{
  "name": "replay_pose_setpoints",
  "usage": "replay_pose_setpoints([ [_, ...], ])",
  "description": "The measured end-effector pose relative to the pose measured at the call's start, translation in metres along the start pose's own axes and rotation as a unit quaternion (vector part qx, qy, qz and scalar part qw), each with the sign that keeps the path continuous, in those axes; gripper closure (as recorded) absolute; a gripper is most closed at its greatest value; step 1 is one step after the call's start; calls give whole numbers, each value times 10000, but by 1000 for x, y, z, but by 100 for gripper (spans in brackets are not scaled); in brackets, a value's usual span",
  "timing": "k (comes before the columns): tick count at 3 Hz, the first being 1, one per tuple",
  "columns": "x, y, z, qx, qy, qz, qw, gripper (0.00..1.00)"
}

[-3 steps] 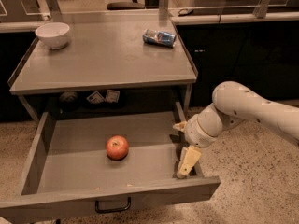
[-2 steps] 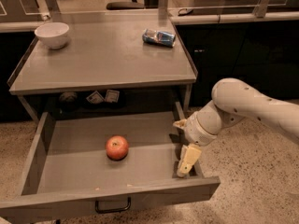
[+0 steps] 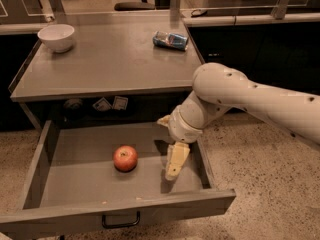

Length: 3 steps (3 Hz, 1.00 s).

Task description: Pick apple from top drawer and place on counter

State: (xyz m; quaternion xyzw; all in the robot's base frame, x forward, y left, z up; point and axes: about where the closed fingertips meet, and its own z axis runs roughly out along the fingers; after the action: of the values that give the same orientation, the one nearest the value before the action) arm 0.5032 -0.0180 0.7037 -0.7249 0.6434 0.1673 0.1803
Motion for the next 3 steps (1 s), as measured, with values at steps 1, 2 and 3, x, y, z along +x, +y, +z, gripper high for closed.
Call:
replay_pose_setpoints([
  [1,-3,0,2,-18,-2,-27,10000,0],
  [2,-2,9,15,24,-134,52,9999,0],
  [3,-18,30,52,78,-988,99,9950,0],
])
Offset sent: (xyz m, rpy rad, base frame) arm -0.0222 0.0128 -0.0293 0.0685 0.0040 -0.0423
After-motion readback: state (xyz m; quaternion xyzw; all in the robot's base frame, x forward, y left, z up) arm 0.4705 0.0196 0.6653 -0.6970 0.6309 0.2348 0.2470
